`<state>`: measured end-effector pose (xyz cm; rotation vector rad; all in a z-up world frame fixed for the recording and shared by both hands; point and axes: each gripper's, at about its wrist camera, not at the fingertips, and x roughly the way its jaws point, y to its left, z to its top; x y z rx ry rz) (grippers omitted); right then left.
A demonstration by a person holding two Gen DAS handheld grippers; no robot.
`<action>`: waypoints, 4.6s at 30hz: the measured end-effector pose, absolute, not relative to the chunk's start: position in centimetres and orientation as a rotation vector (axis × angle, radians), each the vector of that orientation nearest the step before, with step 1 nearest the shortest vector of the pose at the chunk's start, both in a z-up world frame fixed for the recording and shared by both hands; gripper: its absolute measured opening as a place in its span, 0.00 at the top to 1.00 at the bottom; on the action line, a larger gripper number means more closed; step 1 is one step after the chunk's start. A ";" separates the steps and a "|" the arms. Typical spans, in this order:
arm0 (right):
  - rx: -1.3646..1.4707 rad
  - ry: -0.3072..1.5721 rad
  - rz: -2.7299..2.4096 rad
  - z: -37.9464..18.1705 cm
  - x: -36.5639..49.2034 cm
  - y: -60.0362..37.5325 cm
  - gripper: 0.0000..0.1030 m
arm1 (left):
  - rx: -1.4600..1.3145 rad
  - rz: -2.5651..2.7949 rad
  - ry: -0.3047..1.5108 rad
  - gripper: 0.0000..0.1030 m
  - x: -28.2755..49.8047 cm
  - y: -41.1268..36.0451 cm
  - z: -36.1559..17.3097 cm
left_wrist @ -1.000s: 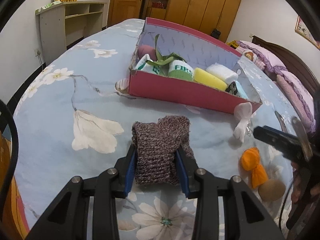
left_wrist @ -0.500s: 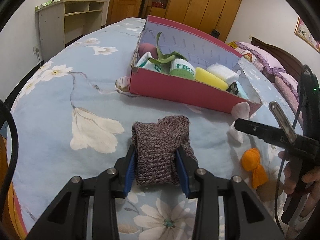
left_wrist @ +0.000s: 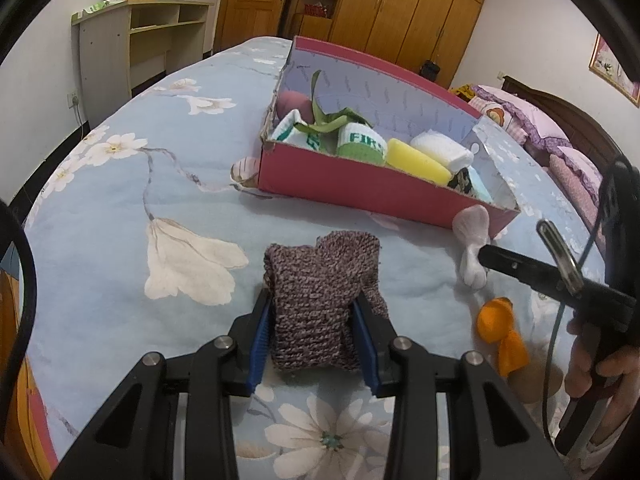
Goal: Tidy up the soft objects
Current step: 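Carry the grey sock and white mesh pouch over the box with both grippers, then open both grippers to drop the grey sock and mesh pouch into the box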
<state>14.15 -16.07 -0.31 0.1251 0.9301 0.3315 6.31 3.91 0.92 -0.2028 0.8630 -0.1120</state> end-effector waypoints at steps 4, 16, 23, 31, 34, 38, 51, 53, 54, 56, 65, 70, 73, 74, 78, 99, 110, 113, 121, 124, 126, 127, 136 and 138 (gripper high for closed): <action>0.145 0.903 0.344 0.3 13.4 -16.6 0.92 | -0.197 -0.113 0.855 0.62 6.1 3.7 1.5; 0.135 0.889 0.341 0.7 13.2 -16.7 0.60 | -0.182 -0.105 0.838 0.62 5.8 3.5 2.5; 0.092 0.946 0.337 -0.4 14.8 -15.3 0.58 | -0.190 -0.107 0.841 0.62 5.8 3.9 2.3; 0.057 0.983 0.328 -1.0 16.3 -14.5 0.68 | -0.198 -0.118 0.848 0.62 6.1 4.1 2.0; 0.045 0.977 0.330 -1.1 16.0 -14.4 0.81 | -0.197 -0.123 0.848 0.62 6.2 4.1 2.0; 0.060 0.971 0.347 -1.1 15.6 -14.8 0.86 | -0.195 -0.124 0.846 0.62 6.4 4.0 2.1; 0.075 0.873 0.406 2.2 13.1 -15.9 0.87 | -0.156 -0.152 0.810 0.62 7.4 2.6 4.4; 0.079 0.862 0.411 2.6 13.0 -16.0 0.87 | -0.147 -0.156 0.802 0.62 7.7 2.3 4.8; 0.081 0.856 0.413 2.8 12.9 -16.2 0.87 | -0.144 -0.158 0.798 0.62 7.9 2.2 5.0; 0.083 0.844 0.415 3.2 12.8 -16.4 0.87 | -0.135 -0.163 0.790 0.62 8.2 1.9 5.4; 0.085 0.801 0.406 4.7 13.7 -17.2 0.87 | -0.084 -0.185 0.741 0.62 11.1 0.3 7.7; 0.085 0.781 0.402 5.5 14.6 -17.6 0.87 | -0.066 -0.199 0.713 0.62 13.2 -0.7 9.1; 0.086 0.767 0.399 5.9 15.4 -17.7 0.87 | -0.051 -0.201 0.698 0.62 14.5 -1.4 9.7; 0.086 0.764 0.398 6.0 15.7 -17.7 0.87 | -0.050 -0.203 0.696 0.62 14.7 -1.5 9.7; 0.086 0.749 0.389 6.3 16.7 -18.0 0.87 | -0.042 -0.208 0.693 0.62 16.4 -2.1 9.8; 0.010 0.712 0.281 4.7 24.1 -18.8 0.87 | -0.026 -0.161 0.773 0.62 24.8 -3.7 4.6; 0.007 0.734 0.262 2.1 26.1 -19.1 0.87 | -0.015 -0.142 0.769 0.52 25.2 -3.6 3.3; 0.010 0.729 0.266 1.9 26.2 -19.2 0.87 | -0.014 -0.130 0.766 0.47 25.3 -3.5 3.5; 0.070 0.696 0.290 2.8 25.5 -19.9 0.72 | -0.013 -0.130 0.749 0.40 24.4 -3.4 4.8; 0.084 0.676 0.303 3.3 25.1 -20.0 0.67 | -0.008 -0.131 0.742 0.39 24.1 -3.5 5.6; 0.087 0.668 0.315 3.6 24.8 -20.0 0.66 | -0.010 -0.140 0.740 0.38 23.7 -3.5 6.0; 0.088 0.664 0.318 3.7 24.6 -19.9 0.65 | -0.012 -0.143 0.738 0.38 23.5 -3.5 6.2; 0.087 0.630 0.329 5.2 23.0 -20.0 0.59 | -0.011 -0.150 0.730 0.37 21.8 -3.5 7.2; 0.092 0.633 0.333 5.4 22.6 -20.0 0.59 | -0.012 -0.154 0.729 0.37 21.5 -3.6 7.4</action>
